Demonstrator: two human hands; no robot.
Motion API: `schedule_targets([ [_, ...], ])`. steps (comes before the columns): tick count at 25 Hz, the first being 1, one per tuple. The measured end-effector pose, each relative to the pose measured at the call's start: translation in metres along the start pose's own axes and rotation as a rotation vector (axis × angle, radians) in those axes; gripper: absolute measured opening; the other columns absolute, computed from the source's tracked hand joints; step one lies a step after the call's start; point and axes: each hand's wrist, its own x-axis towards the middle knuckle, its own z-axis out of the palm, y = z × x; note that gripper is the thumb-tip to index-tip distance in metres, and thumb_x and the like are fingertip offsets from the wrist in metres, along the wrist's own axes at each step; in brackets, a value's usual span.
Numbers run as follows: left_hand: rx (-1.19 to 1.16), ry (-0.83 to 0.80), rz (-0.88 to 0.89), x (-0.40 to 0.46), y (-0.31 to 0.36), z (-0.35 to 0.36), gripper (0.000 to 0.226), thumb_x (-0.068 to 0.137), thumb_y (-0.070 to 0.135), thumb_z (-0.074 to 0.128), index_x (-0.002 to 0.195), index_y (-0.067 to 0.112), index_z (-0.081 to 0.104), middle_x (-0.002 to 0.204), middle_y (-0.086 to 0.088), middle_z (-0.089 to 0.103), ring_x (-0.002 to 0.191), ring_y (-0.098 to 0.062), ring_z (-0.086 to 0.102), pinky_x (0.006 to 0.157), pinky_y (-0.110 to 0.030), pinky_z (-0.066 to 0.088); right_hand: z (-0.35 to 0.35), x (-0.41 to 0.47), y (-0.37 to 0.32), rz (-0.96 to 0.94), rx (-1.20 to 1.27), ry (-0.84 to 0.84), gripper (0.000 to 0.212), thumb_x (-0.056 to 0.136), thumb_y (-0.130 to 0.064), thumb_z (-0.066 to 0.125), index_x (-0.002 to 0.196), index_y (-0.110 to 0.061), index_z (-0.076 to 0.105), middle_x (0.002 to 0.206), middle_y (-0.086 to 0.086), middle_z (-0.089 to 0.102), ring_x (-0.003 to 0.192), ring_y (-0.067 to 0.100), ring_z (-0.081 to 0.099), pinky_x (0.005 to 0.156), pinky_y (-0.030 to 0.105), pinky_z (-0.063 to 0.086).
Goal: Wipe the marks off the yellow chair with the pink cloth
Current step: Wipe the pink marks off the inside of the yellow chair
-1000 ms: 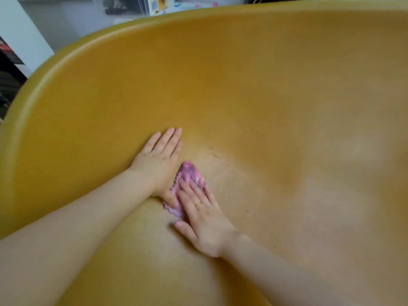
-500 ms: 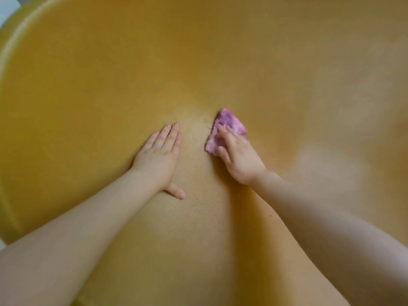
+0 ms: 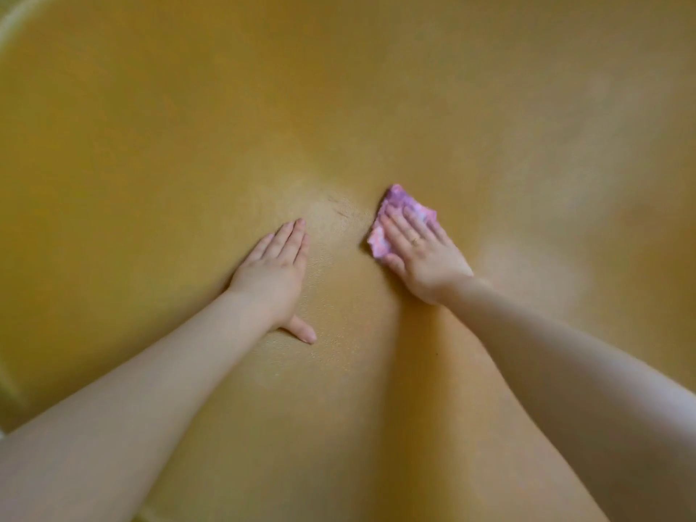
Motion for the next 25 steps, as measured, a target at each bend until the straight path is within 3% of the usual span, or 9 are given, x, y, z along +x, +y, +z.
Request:
schedule_targets([
  [2,-0.024,0.004,-0.005,0.003,0.003,0.000,0.142,0.057,0.075,0.063,0.144,0.002,-0.021,0.152,-0.013,-0.030,0.143,-0.022,-0.023,0.116,-0.033,-0.011,0.003,0.005,0.004,0.078,0.042,-0.006,0.062,0.095,-0.051,0.012,0.147,-0.019,0.002,0.156,-0.003,-0.002,0.143,0.017,-0.007,0.114,0.035,-0.006],
  [4,-0.037,0.000,-0.020,0.001,0.005,-0.001,0.143,0.055,0.074,0.065,0.144,0.001,-0.020,0.153,-0.013,-0.028,0.143,-0.023,-0.021,0.116,-0.033,-0.009,0.005,-0.013,-0.018,0.059,0.259,-0.016,0.056,0.099,-0.041,0.021,0.147,-0.014,0.010,0.156,0.002,0.002,0.143,0.020,-0.006,0.114,0.030,-0.011],
  [6,-0.041,-0.008,-0.037,0.000,0.008,-0.004,0.142,0.056,0.072,0.066,0.144,0.000,-0.019,0.153,-0.014,-0.027,0.143,-0.024,-0.020,0.116,-0.033,-0.008,0.008,-0.054,-0.042,-0.109,0.389,-0.007,0.063,0.096,-0.049,0.011,0.145,-0.010,0.020,0.154,0.006,0.010,0.142,0.020,-0.004,0.110,0.024,-0.017],
  [10,-0.079,0.010,0.024,-0.003,0.023,0.000,0.134,0.062,0.070,0.065,0.146,0.003,-0.015,0.154,-0.013,-0.025,0.144,-0.023,-0.020,0.116,-0.033,-0.009,0.010,-0.119,-0.056,-0.330,0.460,-0.178,0.075,0.086,-0.058,0.000,0.144,-0.018,0.025,0.149,-0.009,0.009,0.141,0.015,0.004,0.115,0.029,0.001],
  [14,-0.124,-0.008,0.053,-0.003,0.041,0.011,0.135,0.061,0.070,0.065,0.146,0.004,-0.016,0.154,-0.011,-0.026,0.144,-0.021,-0.018,0.117,-0.032,-0.006,0.002,-0.056,0.013,-0.067,0.178,-0.022,0.050,0.099,-0.032,0.025,0.146,-0.018,0.017,0.155,-0.001,0.009,0.143,0.023,0.007,0.116,0.044,0.013],
  [16,-0.134,-0.012,0.043,0.001,0.040,0.012,0.136,0.060,0.071,0.065,0.146,0.005,-0.017,0.153,-0.009,-0.028,0.144,-0.020,-0.019,0.117,-0.032,-0.006,-0.003,-0.035,0.056,0.107,0.031,0.017,0.054,0.098,-0.018,0.038,0.146,-0.020,0.015,0.156,-0.001,0.010,0.143,0.023,0.007,0.115,0.042,0.012],
  [18,-0.132,-0.010,0.036,0.003,0.039,0.009,0.137,0.059,0.071,0.066,0.146,0.006,-0.017,0.153,-0.008,-0.029,0.144,-0.020,-0.019,0.117,-0.032,-0.006,-0.001,-0.035,0.063,0.195,0.082,0.080,0.055,0.096,-0.014,0.042,0.146,-0.018,0.019,0.155,0.001,0.013,0.143,0.025,0.007,0.114,0.042,0.011],
  [21,-0.132,-0.028,0.015,0.000,0.047,0.006,0.138,0.058,0.070,0.068,0.146,0.005,-0.016,0.154,-0.009,-0.026,0.144,-0.020,-0.017,0.117,-0.032,-0.005,0.009,-0.070,0.007,0.216,0.326,0.032,0.052,0.094,-0.032,0.028,0.144,-0.019,0.025,0.155,0.001,0.015,0.143,0.027,0.006,0.114,0.044,0.008],
  [25,-0.101,-0.008,0.046,-0.003,0.054,-0.002,0.130,0.064,0.066,0.067,0.148,0.004,-0.011,0.155,-0.012,-0.022,0.145,-0.023,-0.014,0.117,-0.034,-0.005,0.003,-0.164,-0.051,-0.174,0.510,-0.220,0.068,0.088,-0.060,0.006,0.145,-0.026,0.020,0.147,-0.017,0.000,0.140,0.009,-0.004,0.114,0.029,-0.002],
])
